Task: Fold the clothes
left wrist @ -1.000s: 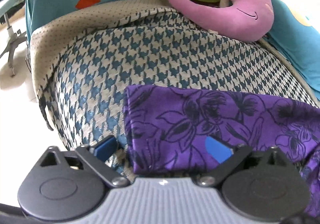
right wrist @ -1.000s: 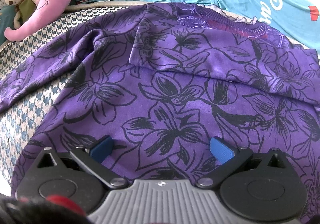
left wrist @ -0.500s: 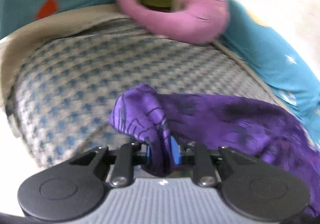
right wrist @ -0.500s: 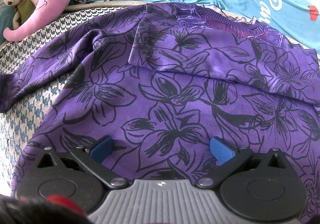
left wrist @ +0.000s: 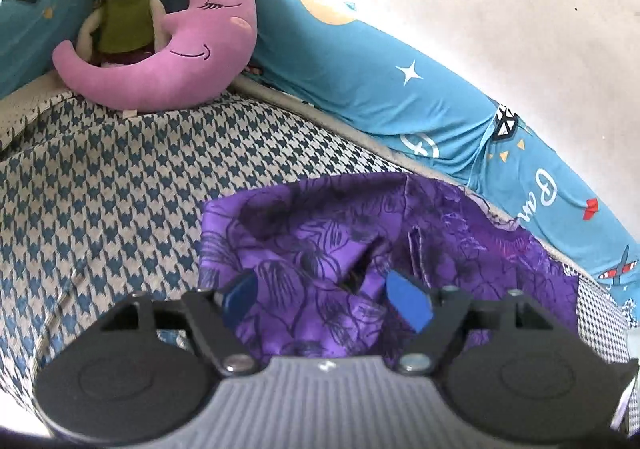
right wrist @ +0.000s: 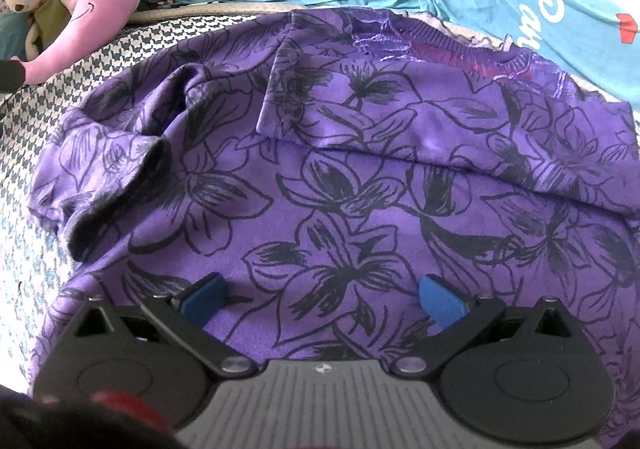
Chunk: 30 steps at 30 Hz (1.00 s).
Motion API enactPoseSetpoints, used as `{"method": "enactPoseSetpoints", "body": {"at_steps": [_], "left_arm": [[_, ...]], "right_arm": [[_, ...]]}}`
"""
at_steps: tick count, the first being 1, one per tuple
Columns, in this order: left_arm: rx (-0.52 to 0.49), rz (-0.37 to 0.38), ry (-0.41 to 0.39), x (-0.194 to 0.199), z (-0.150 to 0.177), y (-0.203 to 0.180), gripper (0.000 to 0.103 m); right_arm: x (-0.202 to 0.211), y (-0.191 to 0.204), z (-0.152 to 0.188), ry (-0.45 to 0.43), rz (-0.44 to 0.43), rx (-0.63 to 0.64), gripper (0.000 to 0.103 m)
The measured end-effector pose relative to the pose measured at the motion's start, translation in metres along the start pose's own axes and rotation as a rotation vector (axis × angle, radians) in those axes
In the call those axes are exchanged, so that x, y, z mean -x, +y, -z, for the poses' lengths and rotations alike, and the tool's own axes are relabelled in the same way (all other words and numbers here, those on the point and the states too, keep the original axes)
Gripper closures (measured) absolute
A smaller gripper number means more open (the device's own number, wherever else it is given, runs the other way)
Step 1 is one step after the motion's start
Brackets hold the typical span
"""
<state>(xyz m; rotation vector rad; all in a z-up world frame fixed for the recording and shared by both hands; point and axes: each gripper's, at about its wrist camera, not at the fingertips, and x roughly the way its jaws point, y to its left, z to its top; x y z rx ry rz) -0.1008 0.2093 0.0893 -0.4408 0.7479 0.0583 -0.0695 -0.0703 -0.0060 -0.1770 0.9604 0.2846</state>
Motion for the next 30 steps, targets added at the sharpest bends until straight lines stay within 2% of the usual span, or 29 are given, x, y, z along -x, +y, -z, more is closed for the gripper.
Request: {"method": "enactPoseSetpoints", "body": {"at_steps": [4,7,12,16,20,25,30], "left_arm": [[-0.018,-0.065,0.004,-0.003,-0.007,0.000,0.027],[-0.045,-0.113,0.028,-0.015,-0.011,-0.003,0.017],[-0.092,-0.182,0.059,-0.035,-0.010,-0.008,0.015],[-0.064,-0.234,0.081,-0.050,-0.013,0.000,0.008],[-0.022,-0.256,0.095,-0.058,-0.019,0.013,0.007],[0.047,-0.246,0.111,-0.060,-0.023,0.025,0.003],[0.064,-0.238,0.102,-0.056,-0.023,0.025,0.002]], "right_arm": [[0.013,0.001,-0.002,-0.048,-0.008,0.022,0.000],[0.022,0.002,-0.002,-0.088,-0.023,0.036,0.000],[0.029,0.004,-0.003,-0.131,-0.063,0.032,0.000],[0.030,0.006,-0.004,-0.130,-0.068,0.047,0.000],[0.035,0.002,-0.003,-0.116,-0.056,0.059,0.000],[0.042,-0.006,-0.004,-0.193,-0.240,-0.004,0.000],[0.029,0.014,-0.012,-0.253,-0.317,0.042,0.007]]}}
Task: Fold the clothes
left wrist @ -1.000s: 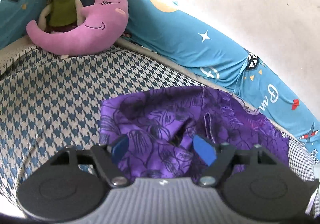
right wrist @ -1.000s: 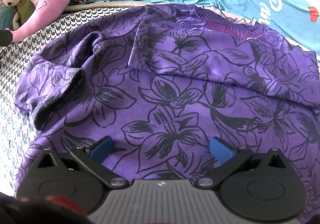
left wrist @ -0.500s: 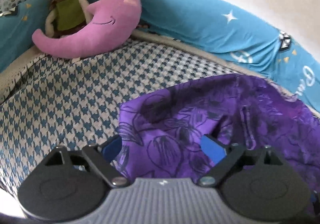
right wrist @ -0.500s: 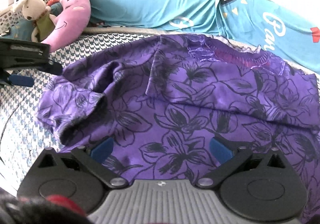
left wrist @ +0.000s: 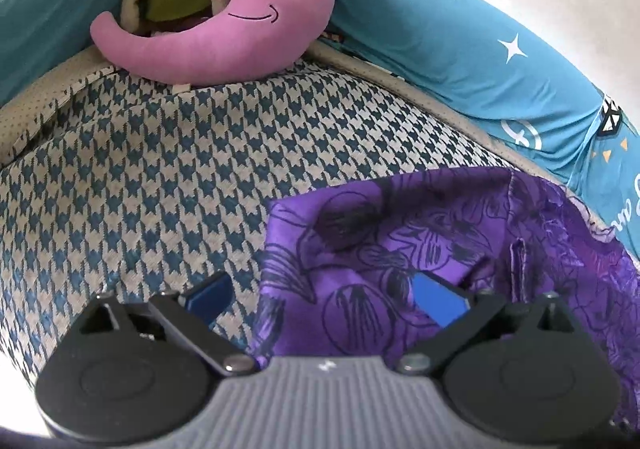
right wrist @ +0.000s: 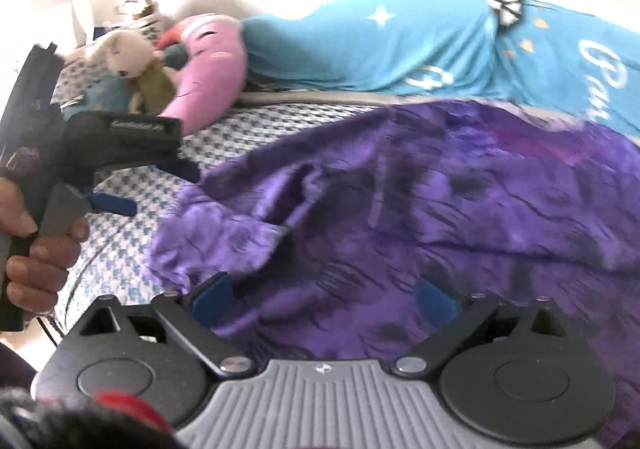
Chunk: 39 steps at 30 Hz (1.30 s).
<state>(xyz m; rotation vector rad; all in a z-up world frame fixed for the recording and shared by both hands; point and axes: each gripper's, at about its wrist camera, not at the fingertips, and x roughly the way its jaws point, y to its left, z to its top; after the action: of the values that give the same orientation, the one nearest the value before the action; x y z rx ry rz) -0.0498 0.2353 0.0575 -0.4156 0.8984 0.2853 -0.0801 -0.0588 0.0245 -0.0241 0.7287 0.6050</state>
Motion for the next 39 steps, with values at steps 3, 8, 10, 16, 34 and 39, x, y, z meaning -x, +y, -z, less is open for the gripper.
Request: {"method": "enactPoseSetpoints", "body": {"at_steps": [3,8,10,16,34,39], "left_arm": [[-0.002,-0.007,-0.003,0.001,0.001,0.001,0.002],[0.008,-0.025,0.010,-0.001,0.001,0.003,0.001],[0.026,-0.016,0.021,-0.002,0.000,0.006,0.001],[0.040,-0.014,0.026,-0.002,-0.001,0.008,0.001],[0.036,-0.029,0.019,-0.001,-0.002,0.005,0.001],[0.075,-0.035,0.003,0.001,-0.007,0.009,0.001]], "right_arm": [[-0.016,0.001,-0.006,-0.022,-0.031,-0.010,0.009],[-0.038,-0.005,-0.014,-0.044,-0.069,-0.037,0.012],[-0.042,-0.004,-0.016,-0.054,-0.086,-0.026,0.012],[-0.052,0.006,-0.016,-0.055,-0.101,0.049,0.012],[-0.082,0.015,-0.014,0.016,-0.160,0.106,0.091],[-0.069,0.012,-0.025,-0.029,-0.184,0.087,0.094]]}}
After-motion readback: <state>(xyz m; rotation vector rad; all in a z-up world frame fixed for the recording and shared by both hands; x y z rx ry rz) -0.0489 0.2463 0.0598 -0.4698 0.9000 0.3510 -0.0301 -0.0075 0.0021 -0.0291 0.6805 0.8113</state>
